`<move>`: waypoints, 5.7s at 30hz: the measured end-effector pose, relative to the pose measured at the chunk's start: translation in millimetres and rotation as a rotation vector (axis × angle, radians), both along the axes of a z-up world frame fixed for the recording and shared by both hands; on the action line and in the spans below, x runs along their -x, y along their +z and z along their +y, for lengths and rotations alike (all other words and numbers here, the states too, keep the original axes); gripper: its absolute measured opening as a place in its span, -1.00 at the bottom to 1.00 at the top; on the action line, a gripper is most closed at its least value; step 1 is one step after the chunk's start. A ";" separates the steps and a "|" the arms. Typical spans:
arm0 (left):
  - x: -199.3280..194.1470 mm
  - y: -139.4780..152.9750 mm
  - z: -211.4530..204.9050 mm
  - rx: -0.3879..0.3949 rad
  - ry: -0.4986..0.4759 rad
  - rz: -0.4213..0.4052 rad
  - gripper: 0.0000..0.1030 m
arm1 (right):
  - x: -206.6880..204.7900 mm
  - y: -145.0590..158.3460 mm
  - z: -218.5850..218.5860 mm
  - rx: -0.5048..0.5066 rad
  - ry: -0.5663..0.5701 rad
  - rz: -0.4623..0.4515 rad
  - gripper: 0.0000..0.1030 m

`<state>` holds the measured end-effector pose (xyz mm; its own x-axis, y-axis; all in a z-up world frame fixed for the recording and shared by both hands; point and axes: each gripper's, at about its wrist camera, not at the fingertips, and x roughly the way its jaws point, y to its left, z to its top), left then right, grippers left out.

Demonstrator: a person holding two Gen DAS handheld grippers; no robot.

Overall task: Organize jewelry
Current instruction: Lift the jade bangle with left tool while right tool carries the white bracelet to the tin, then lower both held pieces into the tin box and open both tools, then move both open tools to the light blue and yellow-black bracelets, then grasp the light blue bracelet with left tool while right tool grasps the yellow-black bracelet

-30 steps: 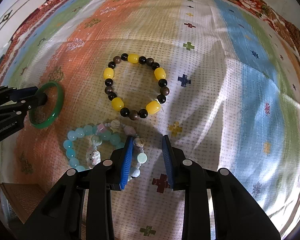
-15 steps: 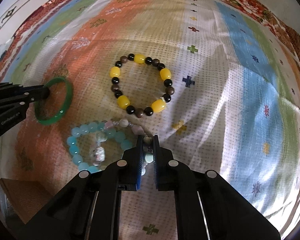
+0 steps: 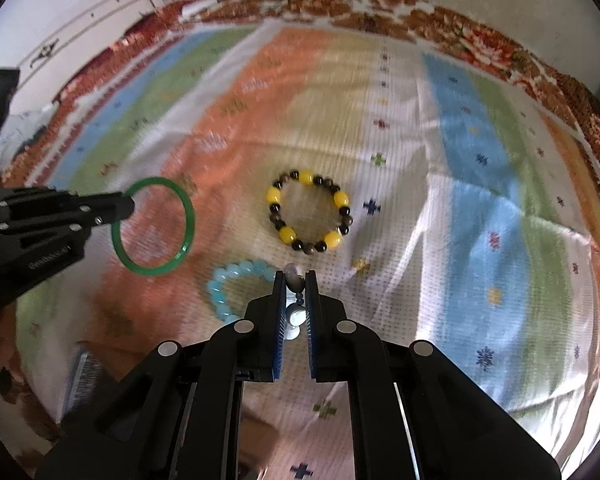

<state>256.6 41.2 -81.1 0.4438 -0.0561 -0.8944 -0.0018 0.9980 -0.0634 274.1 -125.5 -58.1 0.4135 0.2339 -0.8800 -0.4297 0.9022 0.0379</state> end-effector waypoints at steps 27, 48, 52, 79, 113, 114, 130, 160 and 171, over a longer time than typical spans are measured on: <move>75.6 58.9 -21.5 0.091 -0.055 -0.141 -0.85 | 88.4 79.8 -16.0 -0.169 0.082 -0.145 -0.81; 139.1 57.5 -38.5 0.066 -0.117 -0.163 -0.85 | 136.8 65.2 -28.4 -0.162 0.086 -0.119 -0.81; 145.3 53.6 -44.1 0.055 -0.132 -0.155 -0.85 | 144.1 64.1 -28.9 -0.166 0.090 -0.115 -0.81; 110.6 44.4 -35.3 0.042 -0.082 -0.118 -0.35 | 113.0 49.2 -37.5 -0.128 0.027 -0.099 -0.27; 27.8 14.0 -54.4 -0.045 -0.163 -0.026 0.00 | 22.2 27.6 -38.8 -0.076 -0.076 -0.091 0.11; 26.0 12.2 -55.2 -0.044 -0.166 -0.019 0.01 | 19.5 27.5 -37.8 -0.076 -0.073 -0.092 0.11; -10.9 -21.3 -64.5 -0.008 -0.216 0.094 0.02 | -34.0 -16.9 -30.7 -0.039 -0.107 0.007 0.11; -49.4 -64.0 -76.0 -0.074 -0.380 0.200 0.05 | -92.8 -72.1 -14.1 0.037 -0.139 0.096 0.10; -47.6 -66.4 -81.1 -0.115 -0.381 0.182 -0.27 | -92.7 -75.3 -11.0 0.054 -0.136 0.093 0.10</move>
<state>304.3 -39.9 -147.6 0.2452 -0.0804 -0.9661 0.3667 0.9302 0.0156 366.8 -136.6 -133.3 0.3544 0.1328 -0.9256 -0.3002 0.9536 0.0219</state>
